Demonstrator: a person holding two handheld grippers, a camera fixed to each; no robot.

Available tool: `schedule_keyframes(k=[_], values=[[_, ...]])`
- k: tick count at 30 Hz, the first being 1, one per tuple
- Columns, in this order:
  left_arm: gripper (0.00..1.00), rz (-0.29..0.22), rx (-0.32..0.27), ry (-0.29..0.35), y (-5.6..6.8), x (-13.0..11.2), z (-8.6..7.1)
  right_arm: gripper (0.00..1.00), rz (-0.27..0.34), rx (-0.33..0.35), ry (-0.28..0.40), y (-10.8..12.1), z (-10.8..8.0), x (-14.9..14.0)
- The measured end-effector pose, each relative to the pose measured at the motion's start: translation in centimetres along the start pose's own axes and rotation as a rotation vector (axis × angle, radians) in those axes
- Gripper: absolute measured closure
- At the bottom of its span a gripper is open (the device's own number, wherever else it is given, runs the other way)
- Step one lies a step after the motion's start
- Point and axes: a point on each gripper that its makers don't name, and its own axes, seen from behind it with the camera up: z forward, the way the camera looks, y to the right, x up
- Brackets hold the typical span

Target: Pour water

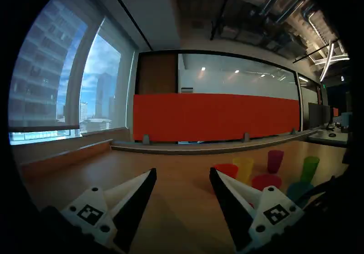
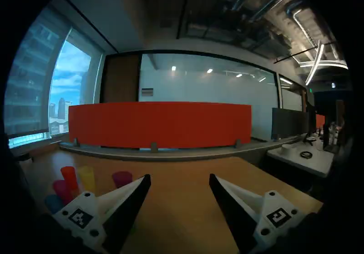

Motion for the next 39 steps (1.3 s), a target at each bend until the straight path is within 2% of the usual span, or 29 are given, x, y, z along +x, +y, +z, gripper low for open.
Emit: schedule_keyframes(k=[9,19,27,39], values=[[0.14,0.01,-0.004,-0.033,0.2,-1.0,0.2,0.0,-0.007,-0.003,0.0,0.1,0.1,0.1],[0.14,0.01,-0.004,-0.037,0.3,-1.2,0.3,0.0,-0.005,0.009,0.003,-0.2,-0.1,0.5],[0.14,0.011,-0.005,-0.037,0.3,-1.2,0.3,0.0,-0.026,0.019,0.007,-0.4,-0.4,0.2],[0.14,0.012,-0.004,-0.037,0.3,-1.2,0.2,0.01,-0.065,0.023,0.056,-0.9,0.4,-0.7]])
